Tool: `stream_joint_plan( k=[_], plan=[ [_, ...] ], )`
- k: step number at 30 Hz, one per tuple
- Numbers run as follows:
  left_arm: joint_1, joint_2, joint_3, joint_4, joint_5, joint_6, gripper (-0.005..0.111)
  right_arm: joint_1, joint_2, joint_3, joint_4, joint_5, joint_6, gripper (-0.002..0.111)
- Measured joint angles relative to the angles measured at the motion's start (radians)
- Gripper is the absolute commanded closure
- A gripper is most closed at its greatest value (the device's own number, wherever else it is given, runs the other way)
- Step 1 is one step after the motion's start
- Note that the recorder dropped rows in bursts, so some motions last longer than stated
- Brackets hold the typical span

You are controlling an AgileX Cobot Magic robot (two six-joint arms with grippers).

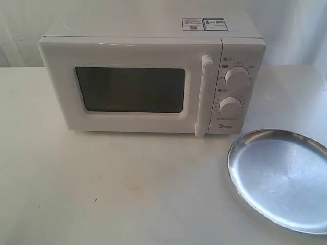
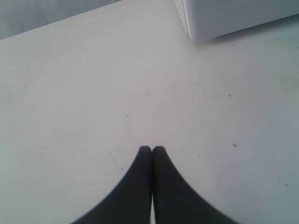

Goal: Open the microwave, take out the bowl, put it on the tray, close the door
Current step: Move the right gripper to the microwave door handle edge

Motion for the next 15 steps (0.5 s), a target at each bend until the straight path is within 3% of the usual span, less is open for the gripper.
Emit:
stream_joint_plan(
  k=[9,15],
  plan=[
    [0.0,0.0,0.0,0.0,0.0,0.0,0.107,0.0,0.0,0.0,0.047,-0.026,0.176,0.108],
    [0.0,0.0,0.0,0.0,0.0,0.0,0.107,0.0,0.0,0.0,0.092,-0.195,0.371,0.108]
  ],
)
